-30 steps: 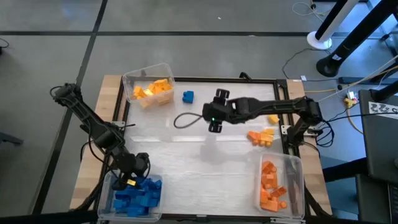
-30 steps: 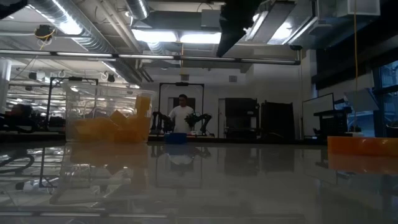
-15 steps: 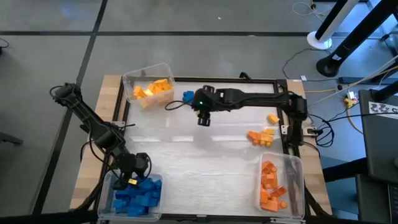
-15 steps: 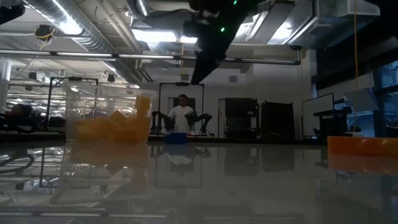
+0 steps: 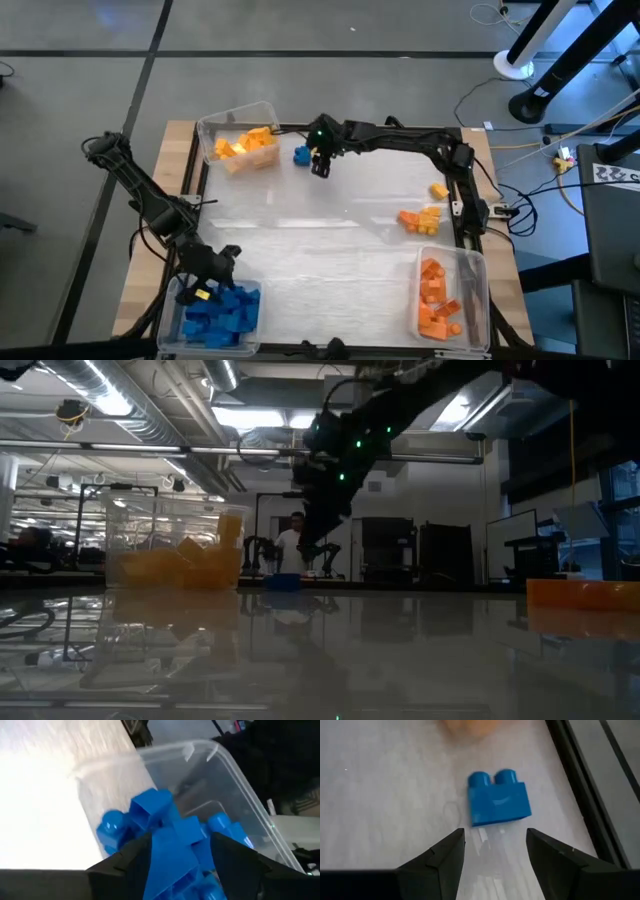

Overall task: Sort blocks
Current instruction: Put the blue game piece into the bottom left transparent bin

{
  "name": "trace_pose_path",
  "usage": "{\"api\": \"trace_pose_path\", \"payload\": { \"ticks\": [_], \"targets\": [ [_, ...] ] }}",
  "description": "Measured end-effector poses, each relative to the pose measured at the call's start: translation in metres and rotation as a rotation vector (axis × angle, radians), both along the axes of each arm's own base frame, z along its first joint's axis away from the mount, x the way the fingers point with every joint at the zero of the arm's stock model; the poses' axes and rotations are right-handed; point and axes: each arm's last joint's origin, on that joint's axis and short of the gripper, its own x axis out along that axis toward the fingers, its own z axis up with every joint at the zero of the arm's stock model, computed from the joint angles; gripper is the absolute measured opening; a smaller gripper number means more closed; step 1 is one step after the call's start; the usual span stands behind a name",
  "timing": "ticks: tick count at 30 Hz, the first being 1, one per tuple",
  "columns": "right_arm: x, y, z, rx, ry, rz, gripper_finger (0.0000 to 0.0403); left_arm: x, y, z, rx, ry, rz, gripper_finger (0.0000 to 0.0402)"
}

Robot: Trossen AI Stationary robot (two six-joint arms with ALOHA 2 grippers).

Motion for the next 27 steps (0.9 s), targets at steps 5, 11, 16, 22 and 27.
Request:
{"api": "trace_pose_path", "payload": {
  "ticks": [5,11,16,22,27],
  "targets": [
    [0.003,-0.006,-0.023,0.027,0.039,0.000,0.0214,-0.006,0.007,0.010,0.016,-0.093,-0.011,0.0188],
    [0.012,0.000,-0.041,0.008,0.066,0.025,0.0213,-0.011,0.014,0.018,0.021,-0.166,-0.004,0.0188],
    [0.016,0.006,-0.038,0.022,0.026,0.034,0.0213,-0.013,0.016,0.018,0.036,-0.164,0.005,0.0188],
    [0.019,0.013,-0.038,0.105,-0.001,-0.058,0.0213,-0.013,0.016,0.018,0.037,-0.163,0.005,0.0188],
    [0.021,0.020,-0.038,0.133,-0.017,-0.169,0.0213,-0.013,0.016,0.018,0.041,-0.168,0.001,0.0188]
  ]
}}
